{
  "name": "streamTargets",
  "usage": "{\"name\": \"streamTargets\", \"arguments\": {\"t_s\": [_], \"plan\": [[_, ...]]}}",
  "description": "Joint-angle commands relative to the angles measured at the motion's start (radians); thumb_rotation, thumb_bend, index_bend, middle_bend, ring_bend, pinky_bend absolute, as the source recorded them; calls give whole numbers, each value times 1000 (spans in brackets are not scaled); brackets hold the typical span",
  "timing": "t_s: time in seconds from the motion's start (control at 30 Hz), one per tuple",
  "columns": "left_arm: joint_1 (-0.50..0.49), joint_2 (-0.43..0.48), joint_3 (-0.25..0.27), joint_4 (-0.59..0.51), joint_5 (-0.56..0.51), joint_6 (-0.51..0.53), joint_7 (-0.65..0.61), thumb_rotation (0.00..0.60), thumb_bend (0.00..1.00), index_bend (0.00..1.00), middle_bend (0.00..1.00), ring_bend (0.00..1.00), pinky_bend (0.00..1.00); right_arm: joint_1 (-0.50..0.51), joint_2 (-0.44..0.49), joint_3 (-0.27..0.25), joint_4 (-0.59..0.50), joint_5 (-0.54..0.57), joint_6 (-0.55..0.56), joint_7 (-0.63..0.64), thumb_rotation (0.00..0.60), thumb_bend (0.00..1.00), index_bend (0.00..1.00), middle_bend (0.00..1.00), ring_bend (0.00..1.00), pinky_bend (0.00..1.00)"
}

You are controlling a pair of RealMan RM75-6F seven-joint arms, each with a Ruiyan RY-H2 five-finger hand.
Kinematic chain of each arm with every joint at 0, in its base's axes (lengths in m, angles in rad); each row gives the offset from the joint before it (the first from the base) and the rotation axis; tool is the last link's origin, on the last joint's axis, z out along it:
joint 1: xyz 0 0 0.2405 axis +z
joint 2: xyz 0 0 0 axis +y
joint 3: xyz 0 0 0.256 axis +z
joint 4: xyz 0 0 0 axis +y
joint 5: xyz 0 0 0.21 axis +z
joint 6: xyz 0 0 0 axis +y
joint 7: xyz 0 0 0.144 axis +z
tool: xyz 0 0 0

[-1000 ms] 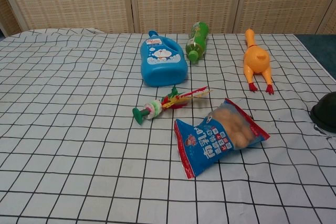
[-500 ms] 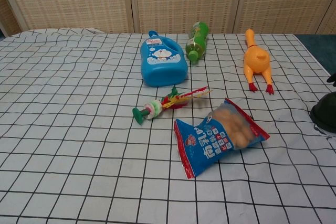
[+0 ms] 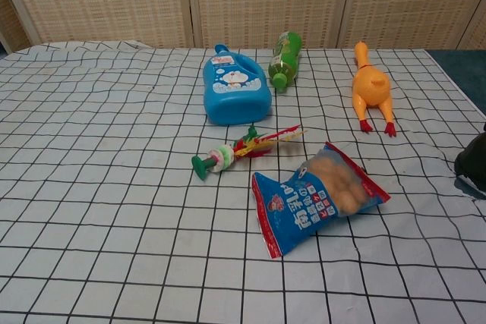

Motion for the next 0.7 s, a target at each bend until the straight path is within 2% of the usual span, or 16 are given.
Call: {"name": "streamTargets", "arguments": {"t_s": [0.03, 0.13, 0.23, 0.47, 0.63, 0.7], "plan": [[-1, 1, -1, -2, -2, -3, -1, 600, 368, 169, 148, 136, 349, -14, 12, -1, -26, -35, 54, 23, 600, 104, 596, 466, 348, 578], [-1, 0, 0, 1, -3, -3, 2, 600, 369, 168, 148, 137, 349, -31, 36, 3, -62, -57, 113, 26, 600, 104, 596, 466, 348, 578], [-1, 1, 0, -3, -4, -5, 2, 600, 369, 168, 148, 136, 349, -54, 63, 17, -98, -24, 138, -24, 600, 104, 596, 466, 348, 578], [-1, 0, -1, -6, -6, -3, 6, 600, 368, 168, 148, 136, 349, -88, 140, 21, -179, 143, 55, -194, 600, 104, 596, 466, 348, 578], [-4, -1, 0, -5, -10, -13, 14, 600, 369, 169, 148, 137, 350, -102, 144, 28, -159, 181, 34, -163, 600, 104, 595, 466, 348, 578], [-5, -1, 0, -7, -11, -14, 14, 600, 369, 169, 148, 137, 350, -98, 145, 22, -146, 182, 7, -152, 600, 104, 579, 453, 318, 578]]}}
